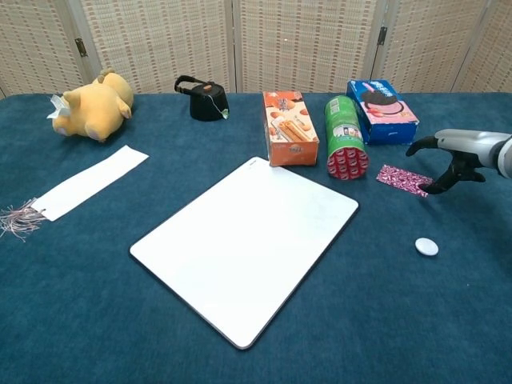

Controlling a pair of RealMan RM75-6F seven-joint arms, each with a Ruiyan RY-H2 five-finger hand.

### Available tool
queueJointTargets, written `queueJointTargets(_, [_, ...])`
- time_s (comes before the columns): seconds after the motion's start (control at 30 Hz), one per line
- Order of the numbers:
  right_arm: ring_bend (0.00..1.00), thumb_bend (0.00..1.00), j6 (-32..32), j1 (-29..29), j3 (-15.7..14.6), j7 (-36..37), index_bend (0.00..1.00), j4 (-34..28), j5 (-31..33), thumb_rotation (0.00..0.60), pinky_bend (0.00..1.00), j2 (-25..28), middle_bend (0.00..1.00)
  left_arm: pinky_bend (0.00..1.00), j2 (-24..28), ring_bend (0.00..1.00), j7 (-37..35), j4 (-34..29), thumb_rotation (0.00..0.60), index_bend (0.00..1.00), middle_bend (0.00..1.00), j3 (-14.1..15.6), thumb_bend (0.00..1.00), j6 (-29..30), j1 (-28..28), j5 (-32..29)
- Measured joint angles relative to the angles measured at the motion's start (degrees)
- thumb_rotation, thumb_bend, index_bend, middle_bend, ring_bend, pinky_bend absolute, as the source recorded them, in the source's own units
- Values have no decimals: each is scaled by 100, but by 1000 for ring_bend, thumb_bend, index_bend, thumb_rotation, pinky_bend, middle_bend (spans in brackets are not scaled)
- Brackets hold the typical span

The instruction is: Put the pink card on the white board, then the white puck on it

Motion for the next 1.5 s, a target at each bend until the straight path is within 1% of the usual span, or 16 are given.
queueJointTargets(0.1, [847, 423, -21, 127, -9, -103, 126, 34, 263, 339, 812, -76, 0, 46, 0, 96, -20, 18, 600, 107, 123, 2, 166, -4, 1, 1])
queueJointTargets(0.13, [847, 424, -25, 176, -17, -158, 126, 43, 363, 299, 812, -97, 0, 46, 0, 96, -27, 23, 600, 108, 123, 2, 166, -3, 1, 1])
queueJointTargets(0.17, [846, 423, -28, 212, -25, -199, 126, 49, 437, 267, 812, -109, 0, 46, -3, 96, -39, 33, 600, 108, 123, 2, 166, 1, 4, 0])
queueJointTargets(0.23, [846, 423, -38, 294, -43, -286, 128, 60, 611, 245, 811, -131, 0, 46, -8, 96, -58, 49, 600, 107, 123, 5, 166, -1, 8, -4])
queueJointTargets(0.4, [846, 423, -103, 495, -92, -441, 168, 135, 973, 242, 811, -179, 0, 46, -34, 96, -97, 101, 600, 108, 123, 20, 166, -23, 18, -22])
queueJointTargets(0.67, [846, 423, -159, 778, -297, -782, 170, 271, 1416, 242, 812, -269, 0, 46, -57, 96, -158, 166, 600, 108, 123, 27, 166, -8, 44, -32])
queueJointTargets(0.87, [846, 423, -137, 870, -368, -835, 170, 305, 1529, 240, 812, -295, 0, 46, -64, 96, -191, 201, 600, 108, 123, 30, 166, -13, 56, -45])
queueJointTargets(1.0, [847, 423, -129, 884, -387, -815, 170, 198, 1428, 239, 812, -280, 0, 46, -77, 96, -204, 220, 600, 108, 123, 30, 165, -1, 63, -39])
queueJointTargets(1.2, [846, 422, -22, 860, -488, -784, 170, -203, 1124, 235, 811, -195, 1, 46, -98, 96, -241, 260, 600, 108, 123, 17, 165, 30, 75, -42])
queueJointTargets(1.4, [846, 423, 281, 736, -572, -675, 173, -710, 634, 235, 812, -20, 17, 46, -116, 96, -268, 300, 600, 108, 123, 25, 165, 24, 85, -41])
queueJointTargets(1.47, [849, 423, 438, 675, -587, -625, 189, -845, 446, 238, 812, 47, 33, 46, -122, 96, -278, 311, 600, 109, 123, 24, 165, 19, 85, -43])
queueJointTargets(1.5, [852, 423, 516, 648, -591, -604, 213, -882, 354, 250, 812, 67, 45, 46, -124, 96, -279, 315, 600, 109, 123, 24, 165, 16, 84, -43])
